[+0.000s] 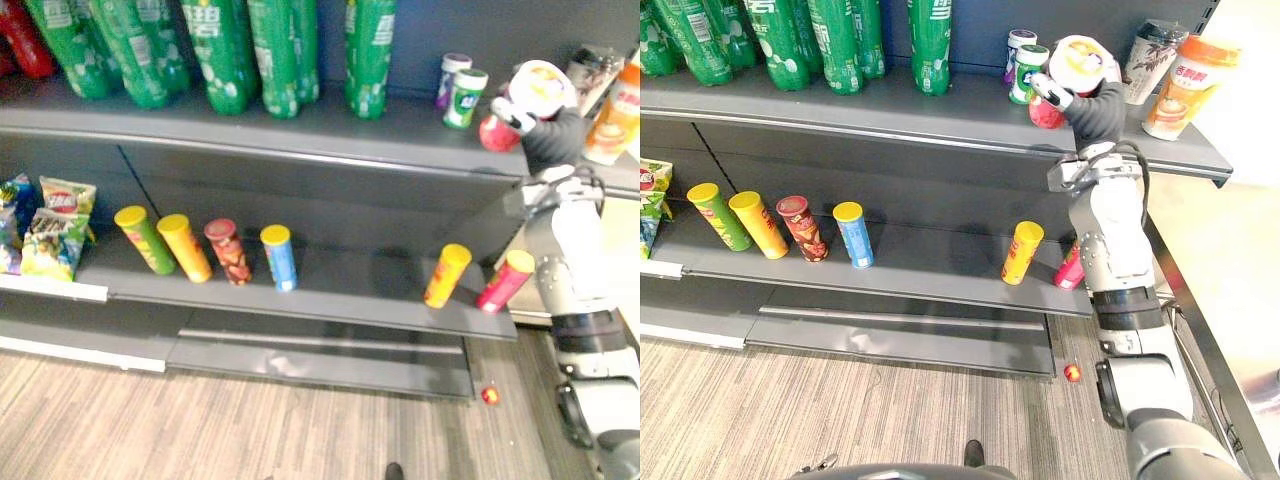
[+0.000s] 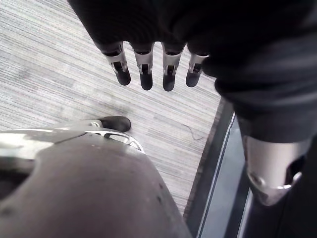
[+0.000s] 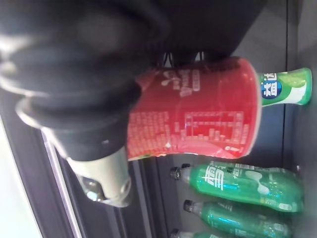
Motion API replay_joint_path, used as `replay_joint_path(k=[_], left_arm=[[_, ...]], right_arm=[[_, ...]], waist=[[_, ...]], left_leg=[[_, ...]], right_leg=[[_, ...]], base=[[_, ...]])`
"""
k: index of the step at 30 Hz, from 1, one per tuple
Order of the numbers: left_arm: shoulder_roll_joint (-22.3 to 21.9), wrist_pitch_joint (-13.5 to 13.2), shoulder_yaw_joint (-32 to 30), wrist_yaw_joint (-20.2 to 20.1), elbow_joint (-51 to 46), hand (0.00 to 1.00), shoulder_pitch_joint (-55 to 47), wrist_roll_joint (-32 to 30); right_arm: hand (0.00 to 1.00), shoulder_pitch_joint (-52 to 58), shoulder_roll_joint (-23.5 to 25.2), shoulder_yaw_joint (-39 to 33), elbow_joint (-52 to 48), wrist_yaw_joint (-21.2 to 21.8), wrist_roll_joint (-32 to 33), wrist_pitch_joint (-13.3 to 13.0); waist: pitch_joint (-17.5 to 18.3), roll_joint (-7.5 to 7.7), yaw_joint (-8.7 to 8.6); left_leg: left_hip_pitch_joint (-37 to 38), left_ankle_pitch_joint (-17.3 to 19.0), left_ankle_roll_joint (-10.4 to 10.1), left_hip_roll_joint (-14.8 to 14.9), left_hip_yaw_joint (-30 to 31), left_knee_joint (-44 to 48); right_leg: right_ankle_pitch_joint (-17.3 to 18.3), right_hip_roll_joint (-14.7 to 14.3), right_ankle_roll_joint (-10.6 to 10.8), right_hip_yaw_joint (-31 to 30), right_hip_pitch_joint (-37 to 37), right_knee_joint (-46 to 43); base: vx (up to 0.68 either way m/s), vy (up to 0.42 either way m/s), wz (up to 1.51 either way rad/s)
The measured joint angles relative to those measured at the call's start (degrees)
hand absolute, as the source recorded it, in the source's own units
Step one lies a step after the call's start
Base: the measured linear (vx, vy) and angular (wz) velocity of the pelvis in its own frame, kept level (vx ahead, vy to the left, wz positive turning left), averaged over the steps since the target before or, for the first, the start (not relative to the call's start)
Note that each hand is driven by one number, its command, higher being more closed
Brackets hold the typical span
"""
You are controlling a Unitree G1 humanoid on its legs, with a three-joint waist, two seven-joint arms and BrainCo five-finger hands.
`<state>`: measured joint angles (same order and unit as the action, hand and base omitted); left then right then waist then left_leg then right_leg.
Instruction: Put the gum and the chips on the shelf.
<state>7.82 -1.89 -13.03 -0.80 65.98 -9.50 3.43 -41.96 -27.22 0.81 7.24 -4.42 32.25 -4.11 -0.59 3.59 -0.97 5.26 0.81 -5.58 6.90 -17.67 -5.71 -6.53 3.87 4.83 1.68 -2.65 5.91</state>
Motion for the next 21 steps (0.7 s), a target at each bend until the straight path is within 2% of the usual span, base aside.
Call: replay_joint_path(k=[11, 21], left_arm=[[0.92, 0.85, 0.91, 0.38, -0.05, 0.0, 1.59, 0.48], [0.93, 0.93, 1.05, 0.38, -0.07, 0.0, 2.91, 0.51]], right_arm=[[1.0, -8.66, 0.02, 2.53, 9.47, -0.16, 0.14, 2.85], [1.0, -11.67, 0.21, 2.13, 16.2, -0.31, -5.43, 5.07]], waist=[[-1.59, 0.51, 1.3], [-3.61, 0.46, 1.32]], left_leg=[[-0.2, -0.23, 0.16, 0.1, 1.1, 0.03], [-0.67, -0.29, 0.13, 0.12, 1.5, 0.28]], right_leg=[[0.0, 0.05, 0.0, 1.13, 0.42, 0.02], [0.0, 0.04, 0.0, 1.53, 0.17, 0.04]], base=[[-0.01, -0.009, 0.04], [0.0, -0.003, 0.01]])
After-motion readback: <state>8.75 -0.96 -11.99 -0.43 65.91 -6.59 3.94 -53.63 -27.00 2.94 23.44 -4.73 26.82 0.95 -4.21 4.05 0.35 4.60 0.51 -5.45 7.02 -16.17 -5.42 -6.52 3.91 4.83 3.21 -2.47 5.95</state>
